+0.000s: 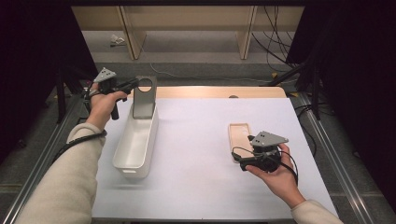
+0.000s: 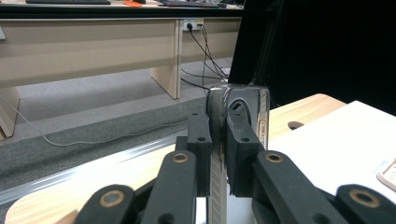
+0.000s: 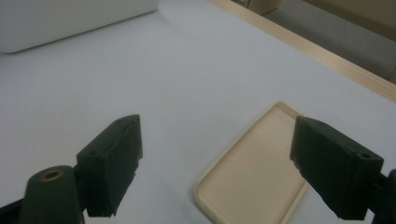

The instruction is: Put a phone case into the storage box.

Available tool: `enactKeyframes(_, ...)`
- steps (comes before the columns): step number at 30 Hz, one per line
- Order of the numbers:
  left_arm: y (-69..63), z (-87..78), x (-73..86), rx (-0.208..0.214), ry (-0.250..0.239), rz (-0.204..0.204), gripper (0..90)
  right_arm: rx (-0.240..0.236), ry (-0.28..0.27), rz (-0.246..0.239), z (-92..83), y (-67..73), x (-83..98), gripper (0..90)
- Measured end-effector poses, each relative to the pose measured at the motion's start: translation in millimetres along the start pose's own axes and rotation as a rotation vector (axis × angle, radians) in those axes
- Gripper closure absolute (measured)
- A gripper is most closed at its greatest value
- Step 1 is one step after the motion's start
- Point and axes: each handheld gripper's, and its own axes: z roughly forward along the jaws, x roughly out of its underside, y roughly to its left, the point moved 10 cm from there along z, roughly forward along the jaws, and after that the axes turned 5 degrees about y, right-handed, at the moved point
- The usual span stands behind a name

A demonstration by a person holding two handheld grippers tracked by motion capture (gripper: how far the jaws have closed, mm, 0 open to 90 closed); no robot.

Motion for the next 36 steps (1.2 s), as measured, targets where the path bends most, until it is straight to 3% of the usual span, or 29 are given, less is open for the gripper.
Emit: enactKeyframes(36,9.7,5.8,17.4,-0.017,0.027,-0.026,81.4,-0.002,0.001,0.004,0.3,0.4,0.0,17.7)
